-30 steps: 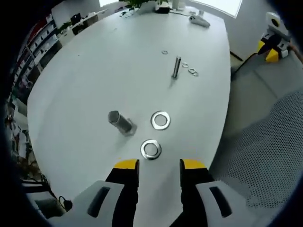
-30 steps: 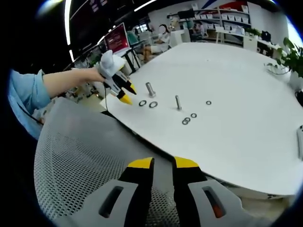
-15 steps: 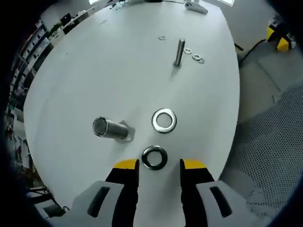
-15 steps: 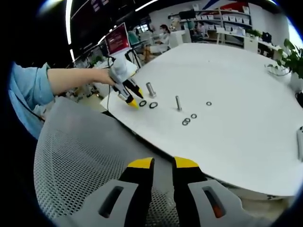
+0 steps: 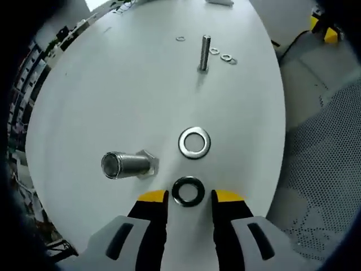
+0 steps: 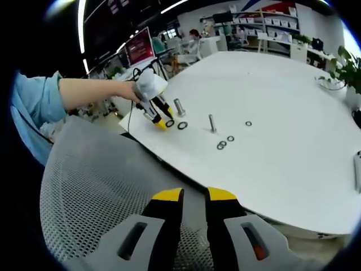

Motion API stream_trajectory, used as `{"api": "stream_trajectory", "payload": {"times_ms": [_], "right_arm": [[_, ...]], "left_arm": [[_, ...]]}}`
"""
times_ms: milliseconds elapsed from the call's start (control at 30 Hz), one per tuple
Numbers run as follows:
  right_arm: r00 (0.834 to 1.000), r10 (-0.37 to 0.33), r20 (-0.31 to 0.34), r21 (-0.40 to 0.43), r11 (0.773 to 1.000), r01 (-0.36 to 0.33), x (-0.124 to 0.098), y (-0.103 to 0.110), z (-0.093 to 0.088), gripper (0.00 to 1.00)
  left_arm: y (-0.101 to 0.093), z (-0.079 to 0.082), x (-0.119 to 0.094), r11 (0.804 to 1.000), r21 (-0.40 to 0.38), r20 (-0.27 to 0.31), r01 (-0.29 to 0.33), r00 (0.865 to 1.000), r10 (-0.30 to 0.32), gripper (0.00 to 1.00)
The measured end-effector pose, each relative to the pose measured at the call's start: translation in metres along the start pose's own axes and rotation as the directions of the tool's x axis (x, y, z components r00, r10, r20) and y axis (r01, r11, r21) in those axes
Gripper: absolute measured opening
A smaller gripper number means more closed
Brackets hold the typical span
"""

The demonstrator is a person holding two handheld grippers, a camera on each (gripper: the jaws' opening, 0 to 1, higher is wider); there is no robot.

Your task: Place the washer onto the threaded stud by aligning its center hole with the stud, sliding it down to the base, and recovering from edge contact or off-axis alignment until the washer reaches the visible bottom stop.

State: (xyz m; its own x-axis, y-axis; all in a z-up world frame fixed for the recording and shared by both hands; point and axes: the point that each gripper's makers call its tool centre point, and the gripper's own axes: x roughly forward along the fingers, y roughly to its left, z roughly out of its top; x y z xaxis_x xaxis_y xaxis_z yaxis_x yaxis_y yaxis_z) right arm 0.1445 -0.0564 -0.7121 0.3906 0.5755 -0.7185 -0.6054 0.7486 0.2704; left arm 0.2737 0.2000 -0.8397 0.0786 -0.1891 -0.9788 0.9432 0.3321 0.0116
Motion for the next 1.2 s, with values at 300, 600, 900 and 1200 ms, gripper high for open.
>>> {"api": "stream_trajectory", "payload": {"times_ms": [300,600,900,1200], "right_arm": [[1.000,-0.005,0.005,0.008,1.000,0.005,-0.0004,-0.0006,0.0004,0.18],[1.000,-0.005,0.002,0.004,1.000,0.005,0.0001,-0.0009,0.0004,0.18],[1.000,-0.008,0.008,0.006,1.000,0.008,-0.0003,-0.0013,0.0012,0.18],[1.000,-0.007,0.011,0.006,1.000,0.007,-0.0003,-0.0009,0.0012,0.18]], "left_arm": [[0.0015,-0.0005,0.0009,1.000,0.018,-0.027,0.003,1.000,-0.002,0.29],[0.0021,-0.0018,-0.0032,1.000,0.000,-0.002,0.008,1.000,-0.008,0.21],[0.0021,-0.0025,-0.0032,1.000,-0.016,0.004,-0.023,1.000,0.023,0.20],[0.0013,-0.0091,-0.0045,0.998,-0.004,0.012,-0.066,0.998,0.066,0.20]]}}
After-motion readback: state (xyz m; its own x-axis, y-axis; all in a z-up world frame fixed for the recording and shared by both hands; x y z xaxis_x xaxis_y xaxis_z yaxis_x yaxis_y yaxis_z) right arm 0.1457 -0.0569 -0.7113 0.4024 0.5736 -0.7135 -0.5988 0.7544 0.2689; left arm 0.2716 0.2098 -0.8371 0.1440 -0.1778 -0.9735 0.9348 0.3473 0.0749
